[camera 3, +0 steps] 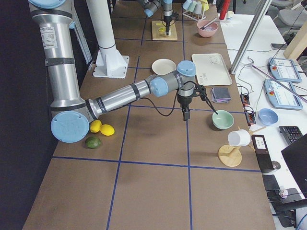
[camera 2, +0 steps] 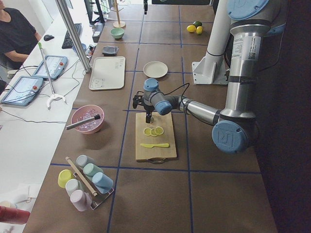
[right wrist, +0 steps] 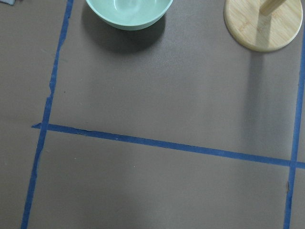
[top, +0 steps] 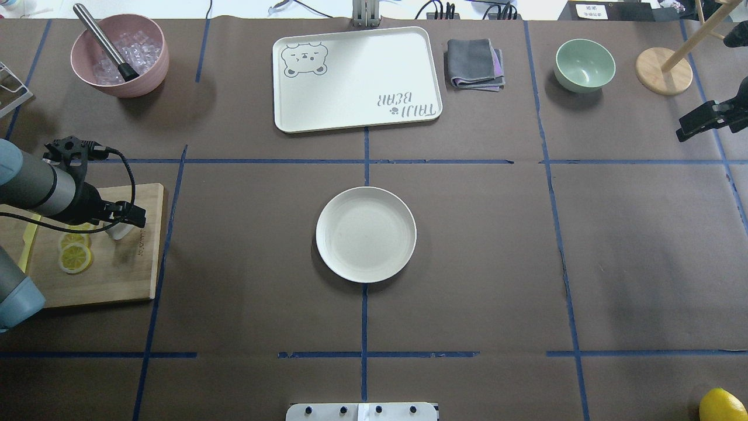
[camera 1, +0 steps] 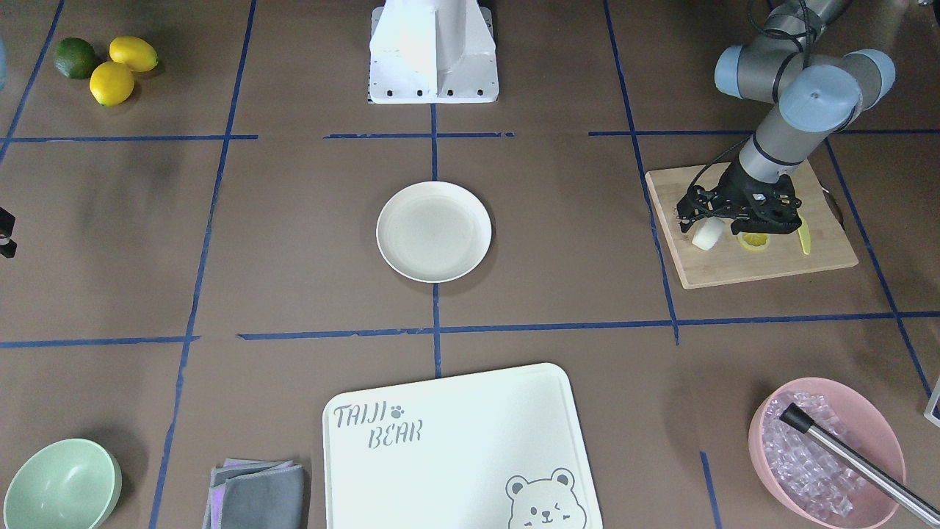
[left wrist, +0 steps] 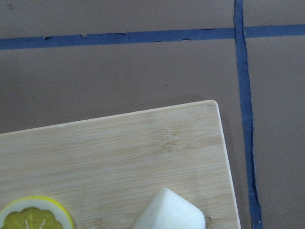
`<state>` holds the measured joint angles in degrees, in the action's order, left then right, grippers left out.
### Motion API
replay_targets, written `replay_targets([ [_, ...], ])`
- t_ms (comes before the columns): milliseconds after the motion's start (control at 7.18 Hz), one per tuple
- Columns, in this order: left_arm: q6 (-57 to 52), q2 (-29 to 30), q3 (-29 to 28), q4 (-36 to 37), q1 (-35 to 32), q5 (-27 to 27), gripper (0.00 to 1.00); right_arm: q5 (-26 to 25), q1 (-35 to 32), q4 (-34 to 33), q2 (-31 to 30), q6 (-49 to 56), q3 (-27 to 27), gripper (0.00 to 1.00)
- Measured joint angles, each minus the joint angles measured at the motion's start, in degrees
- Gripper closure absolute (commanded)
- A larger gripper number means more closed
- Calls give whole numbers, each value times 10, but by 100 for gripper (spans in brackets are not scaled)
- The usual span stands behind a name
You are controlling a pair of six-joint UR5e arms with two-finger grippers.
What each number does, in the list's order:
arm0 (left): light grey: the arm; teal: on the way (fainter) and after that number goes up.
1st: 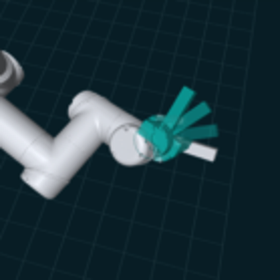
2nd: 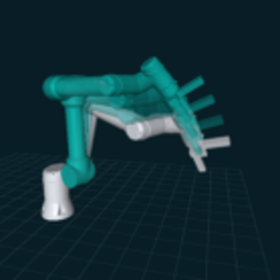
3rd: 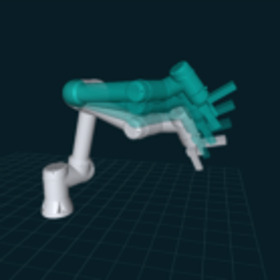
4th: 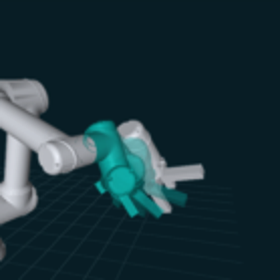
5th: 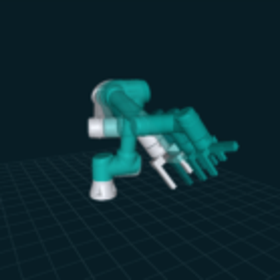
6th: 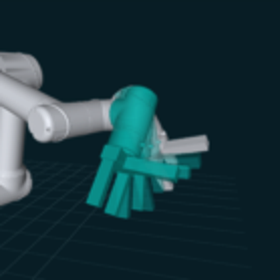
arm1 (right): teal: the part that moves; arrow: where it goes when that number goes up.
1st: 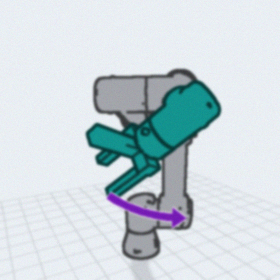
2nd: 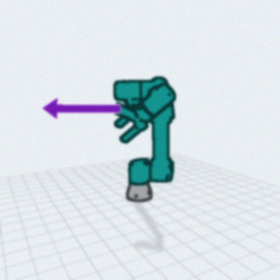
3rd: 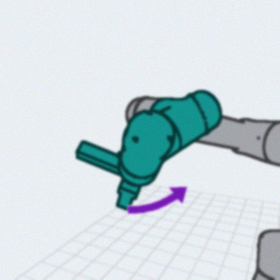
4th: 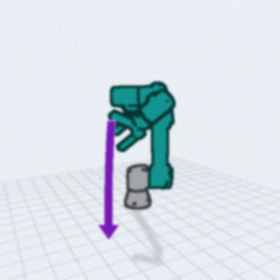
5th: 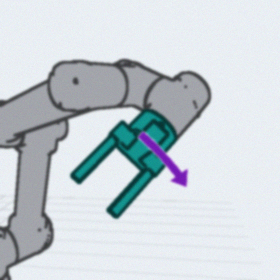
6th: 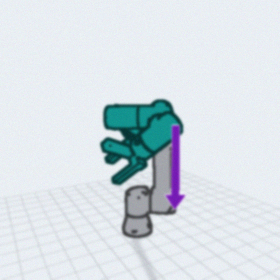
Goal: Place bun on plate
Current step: 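Lower the left gripper onto the white bun on the cutting board and grasp it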
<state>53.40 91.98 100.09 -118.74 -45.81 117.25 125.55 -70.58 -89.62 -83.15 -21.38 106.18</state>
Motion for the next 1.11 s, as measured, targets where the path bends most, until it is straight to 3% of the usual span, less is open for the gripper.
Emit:
replay_targets([
  [139, -1, -11, 12, 0, 0, 0, 25, 3, -5, 0, 0, 0, 1, 0],
  [1114, -4, -18, 16, 2, 6, -2, 23, 13, -13, -3, -4, -1, 2, 0],
])
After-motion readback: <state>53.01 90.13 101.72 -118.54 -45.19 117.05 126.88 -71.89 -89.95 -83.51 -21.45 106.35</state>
